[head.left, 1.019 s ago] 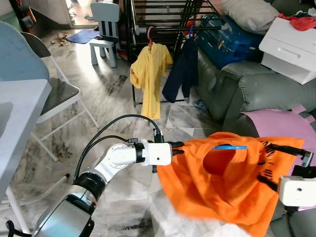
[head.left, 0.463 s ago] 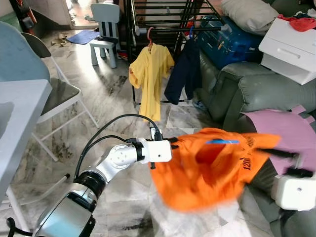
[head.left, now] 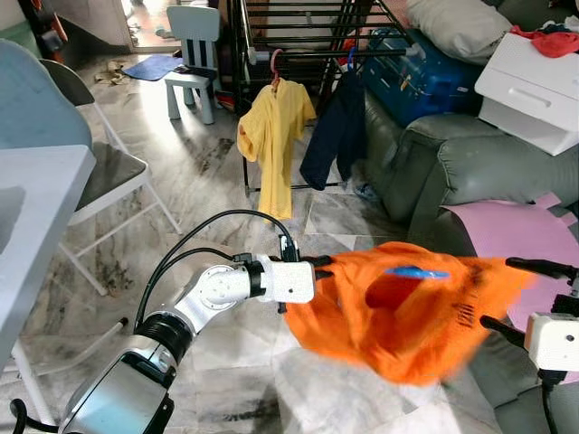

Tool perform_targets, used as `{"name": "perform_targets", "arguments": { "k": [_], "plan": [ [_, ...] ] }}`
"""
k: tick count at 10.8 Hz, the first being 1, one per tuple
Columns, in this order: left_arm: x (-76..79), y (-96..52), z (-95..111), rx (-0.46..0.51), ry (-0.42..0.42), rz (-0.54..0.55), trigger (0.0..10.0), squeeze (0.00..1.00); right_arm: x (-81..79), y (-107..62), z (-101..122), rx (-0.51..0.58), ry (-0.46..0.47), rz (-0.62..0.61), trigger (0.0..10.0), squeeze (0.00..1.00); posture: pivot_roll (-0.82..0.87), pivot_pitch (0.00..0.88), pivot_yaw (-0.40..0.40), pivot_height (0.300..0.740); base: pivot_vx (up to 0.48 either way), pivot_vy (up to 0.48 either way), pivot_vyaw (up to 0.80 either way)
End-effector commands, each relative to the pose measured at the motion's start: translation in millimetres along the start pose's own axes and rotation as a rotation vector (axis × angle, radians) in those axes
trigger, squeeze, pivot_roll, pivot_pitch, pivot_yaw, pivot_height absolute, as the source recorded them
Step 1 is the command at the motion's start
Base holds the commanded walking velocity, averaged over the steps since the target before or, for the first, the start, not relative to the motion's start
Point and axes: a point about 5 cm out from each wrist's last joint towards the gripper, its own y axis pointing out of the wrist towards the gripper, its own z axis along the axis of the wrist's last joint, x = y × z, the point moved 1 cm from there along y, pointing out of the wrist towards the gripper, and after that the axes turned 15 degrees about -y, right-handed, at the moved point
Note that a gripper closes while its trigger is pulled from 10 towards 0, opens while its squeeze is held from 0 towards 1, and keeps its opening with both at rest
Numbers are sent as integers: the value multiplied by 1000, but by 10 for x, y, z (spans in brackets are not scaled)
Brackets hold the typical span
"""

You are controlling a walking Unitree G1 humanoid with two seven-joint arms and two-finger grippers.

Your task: Hang hanger

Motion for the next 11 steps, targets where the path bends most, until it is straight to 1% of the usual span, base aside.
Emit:
{"name": "perform_targets", "arguments": {
  "k": [1, 3, 4, 5, 6, 7, 8, 10, 11],
  "plan": [
    [-40, 6, 119, 75, 29, 3, 0, 0, -8, 24, -13, 8, -17, 18, 10000, 0, -52, 0, -30, 740, 0, 0, 0],
    [-4, 16, 148, 100, 31, -28, 0, 0, 28, 100, -11, 33, -20, 16, 10000, 0, -52, 0, -29, 740, 0, 0, 0],
    [8, 29, 175, 120, 32, -34, 0, 0, -13, 143, -15, 59, 45, 24, 1569, 0, -51, 0, -29, 740, 0, 0, 0],
    [12, 38, 197, 138, 31, -35, 0, 0, -91, 173, -19, 80, 99, 56, 0, 0, -49, 0, -30, 740, 0, 0, 0],
    [21, 36, 206, 148, 29, -41, 0, 0, -260, 200, 19, 125, 205, 151, 0, 0, -47, 0, -31, 740, 0, 0, 0],
    [32, 32, 206, 153, 30, -44, 0, 0, -326, 191, 51, 151, 259, 201, 0, 0, -47, 0, -31, 740, 0, 0, 0],
    [41, 31, 212, 160, 30, -51, 0, 0, -341, 176, 51, 159, 272, 227, 0, 0, -47, 0, -31, 740, 0, 0, 0],
    [56, 33, 205, 159, 30, -60, 0, 0, -249, 141, 106, 199, 302, 236, 0, 0, -48, 0, -31, 740, 0, 0, 0],
    [59, 37, 205, 158, 29, -64, 0, 0, -236, 132, 138, 213, 307, 247, 0, 0, -53, 0, -31, 740, 0, 0, 0]
  ]
}}
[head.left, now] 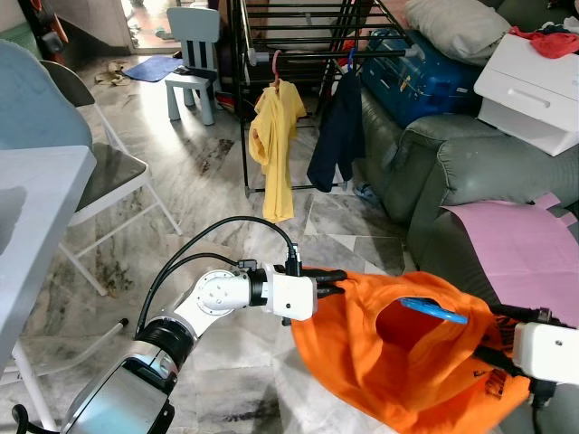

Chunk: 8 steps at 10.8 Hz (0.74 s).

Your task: Hang hanger

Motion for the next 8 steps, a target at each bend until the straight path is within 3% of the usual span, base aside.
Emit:
{"name": "perform_targets", "arguments": {
  "k": [1, 2, 3, 6, 7, 8],
  "plan": [
    [-62, 32, 92, 50, 14, 27, 0, 0, 14, -14, 60, 15, -23, 28, 0, 0, -54, 0, -30, 740, 0, 0, 0],
    [-50, 37, 85, 46, 11, 15, 0, 0, 125, 13, 108, 2, -112, -39, 1922, 0, -55, 0, -31, 740, 0, 0, 0],
    [-50, 42, 84, 45, 9, 16, 0, 0, 200, 35, 163, 6, -154, -82, 10000, 0, -56, 0, -31, 740, 0, 0, 0],
    [-42, 56, 82, 44, 5, 15, 0, 0, 238, 49, 175, -3, -186, -87, 10000, 0, -55, 0, -32, 740, 0, 0, 0],
    [-41, 56, 78, 41, 3, 14, 0, 0, 271, 56, 261, 60, -109, -91, 10000, 1000, -55, 0, -33, 740, 0, 0, 0],
    [-43, 60, 80, 41, 2, 16, 0, 0, 253, 63, 280, 64, -112, -80, 10000, 1000, -54, 0, -33, 740, 0, 0, 0]
  ]
}}
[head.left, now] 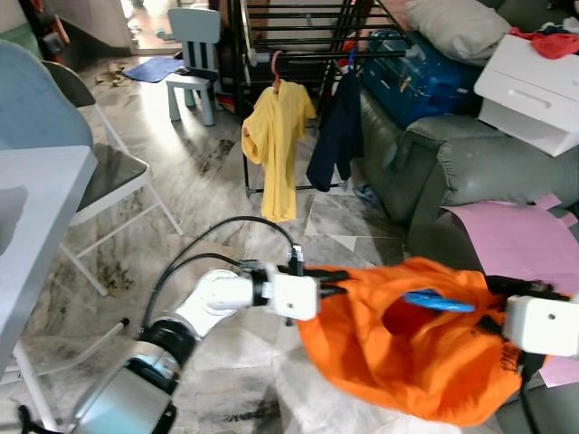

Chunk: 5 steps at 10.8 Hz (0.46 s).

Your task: Hang hanger

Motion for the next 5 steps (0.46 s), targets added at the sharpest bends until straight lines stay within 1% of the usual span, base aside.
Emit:
{"name": "perform_targets", "arguments": {
  "k": [1, 2, 3, 4, 5],
  "plan": [
    [-49, 21, 56, 24, 15, 18, 0, 0, -9, 8, 28, 12, -21, 20, 10000, 1000, -55, 0, -32, 740, 0, 0, 0],
    [-46, 23, 58, 25, 16, 14, 0, 0, -29, -11, 20, 7, -13, 47, 10000, 1000, -56, 0, -30, 740, 0, 0, 0],
    [-45, 22, 57, 24, 17, 11, 0, 0, -18, -38, 15, 0, -4, 66, 10000, 525, -57, 0, -29, 740, 0, 0, 0],
    [-43, 23, 58, 24, 18, 6, 0, 0, -4, -84, -34, -36, -19, 89, 10000, 0, -56, 0, -29, 740, 0, 0, 0],
    [-36, 19, 53, 21, 19, 2, 0, 0, 68, -127, -70, -61, -39, 76, 10000, 0, -54, 0, -29, 740, 0, 0, 0]
  ]
}}
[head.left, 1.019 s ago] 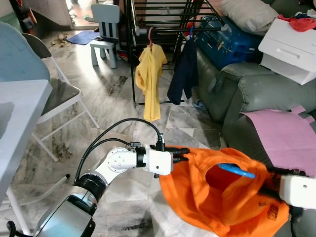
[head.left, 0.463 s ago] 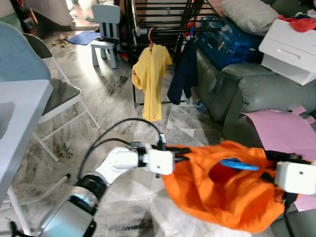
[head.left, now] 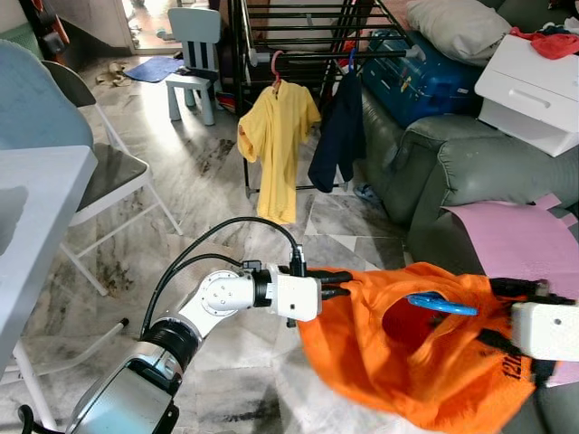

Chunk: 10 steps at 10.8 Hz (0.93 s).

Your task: Hang hanger

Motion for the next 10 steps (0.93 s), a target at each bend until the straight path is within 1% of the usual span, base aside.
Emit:
{"name": "perform_targets", "arguments": {
  "k": [1, 2, 3, 7, 8, 10],
  "plan": [
    [-34, 13, 49, 21, 18, 4, 0, 0, 75, -59, 18, -5, -25, -3, 10000, 0, -54, 0, -29, 740, 0, 0, 0],
    [-29, 13, 47, 20, 18, 3, 0, 0, 68, -64, 25, 1, -16, 9, 5608, 0, -53, 0, -31, 740, 0, 0, 0],
    [-19, 12, 41, 17, 19, -3, 0, 0, 26, -85, -6, -9, -11, 44, 0, 0, -53, 0, -31, 740, 0, 0, 0],
    [0, 10, 27, 8, 22, -16, 0, 0, 112, -200, -33, -33, -14, 50, 0, 0, -56, 0, -34, 740, 0, 0, 0],
    [5, 10, 24, 7, 23, -17, 0, 0, 96, -199, -32, -29, -9, 57, 0, 0, -56, 0, -34, 740, 0, 0, 0],
    [10, 8, 18, 4, 23, -18, 0, 0, -1, -164, -25, -10, 23, 87, 0, 0, -52, 0, -33, 740, 0, 0, 0]
  ]
}}
